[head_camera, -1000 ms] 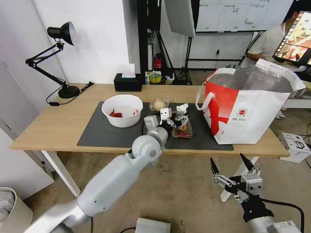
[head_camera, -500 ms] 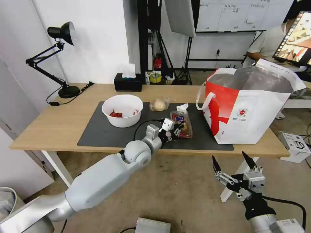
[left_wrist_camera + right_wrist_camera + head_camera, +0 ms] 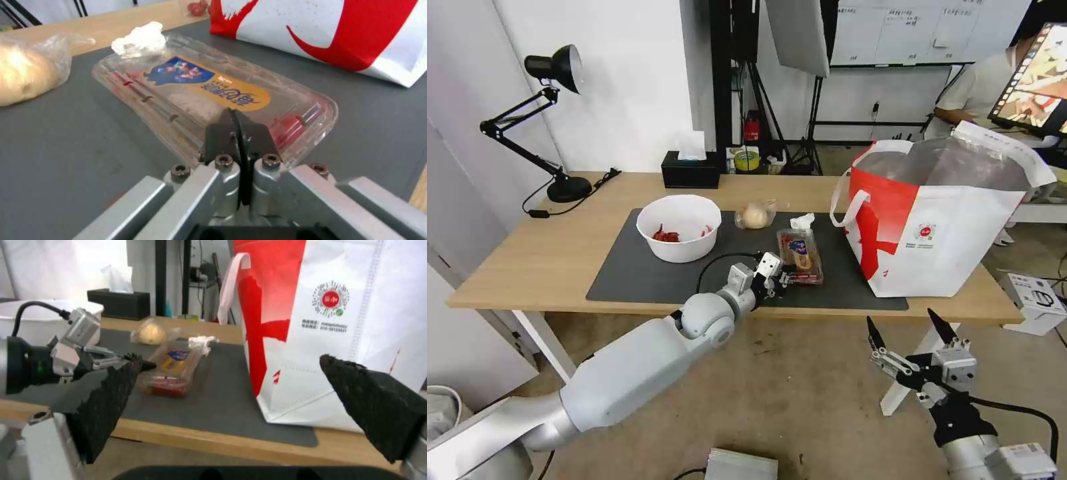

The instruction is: Pick up the trash from the table and place it into the takeout bag.

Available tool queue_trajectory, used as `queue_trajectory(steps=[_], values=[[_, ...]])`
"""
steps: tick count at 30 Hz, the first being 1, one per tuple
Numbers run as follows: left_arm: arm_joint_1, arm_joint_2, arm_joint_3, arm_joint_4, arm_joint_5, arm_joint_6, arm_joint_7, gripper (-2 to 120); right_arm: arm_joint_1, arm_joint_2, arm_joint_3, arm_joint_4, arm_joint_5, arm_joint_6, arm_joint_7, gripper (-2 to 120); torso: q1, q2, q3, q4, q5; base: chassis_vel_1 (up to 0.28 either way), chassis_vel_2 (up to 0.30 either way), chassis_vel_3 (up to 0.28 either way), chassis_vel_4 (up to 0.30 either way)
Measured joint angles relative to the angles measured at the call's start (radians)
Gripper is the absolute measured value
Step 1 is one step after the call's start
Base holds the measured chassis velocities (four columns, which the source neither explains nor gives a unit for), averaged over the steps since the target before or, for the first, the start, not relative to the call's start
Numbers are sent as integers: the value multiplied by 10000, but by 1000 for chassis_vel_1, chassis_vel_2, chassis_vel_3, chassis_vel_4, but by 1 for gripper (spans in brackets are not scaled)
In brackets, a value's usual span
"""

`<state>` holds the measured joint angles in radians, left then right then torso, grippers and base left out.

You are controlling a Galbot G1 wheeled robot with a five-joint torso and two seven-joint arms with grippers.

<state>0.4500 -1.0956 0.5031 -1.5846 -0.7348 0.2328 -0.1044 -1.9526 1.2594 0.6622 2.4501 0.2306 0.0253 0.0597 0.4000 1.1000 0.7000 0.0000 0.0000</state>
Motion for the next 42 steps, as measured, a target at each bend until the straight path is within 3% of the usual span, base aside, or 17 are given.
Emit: queue_trajectory(steps=[5,8,10,12,13,16,17,24,35,42], values=[[-30,5,18,0,6,0,-20,0,324,-236,165,86,1055,-449,134,100,0,1,0,0,0,0,0,0,0],[-37,6,19,-18,1,0,-71,0,717,-629,433,169,2810,-1033,415,100,0,0,0,-1,0,0,0,0,0],[-37,6,19,-20,-2,0,-82,0,835,-723,494,169,3268,-1160,510,100,0,0,0,0,0,0,0,0,0],[-40,10,19,-22,-9,0,-109,0,1198,-1005,631,152,4738,-1527,871,100,0,0,0,-1,-1,0,0,0,0],[-40,10,19,-22,-9,0,-109,0,1198,-1005,631,152,4738,-1527,871,100,0,0,0,-1,-1,0,0,0,0],[-43,46,14,-27,-30,-7,-128,0,1894,-1447,857,-196,7149,-1948,1411,100,0,0,0,0,1,0,0,0,0],[-43,46,14,-27,-30,-7,-128,0,1894,-1447,857,-196,7149,-1948,1411,100,0,0,0,0,1,0,0,0,0],[-47,93,7,-29,-60,-29,-139,0,3630,-2540,1050,-1406,11118,-2457,1978,100,0,-1,1,2,0,0,0,0,0],[2,35,40,-63,-70,-52,-170,0,5088,-3188,389,-2528,12820,-3069,1965,100,1,-1,0,0,0,0,0,0,0],[-38,20,102,-105,-176,-56,-364,0,6258,-3334,-71,-3443,13715,-4026,2125,100,0,-1,0,-1,0,0,0,0,0]])
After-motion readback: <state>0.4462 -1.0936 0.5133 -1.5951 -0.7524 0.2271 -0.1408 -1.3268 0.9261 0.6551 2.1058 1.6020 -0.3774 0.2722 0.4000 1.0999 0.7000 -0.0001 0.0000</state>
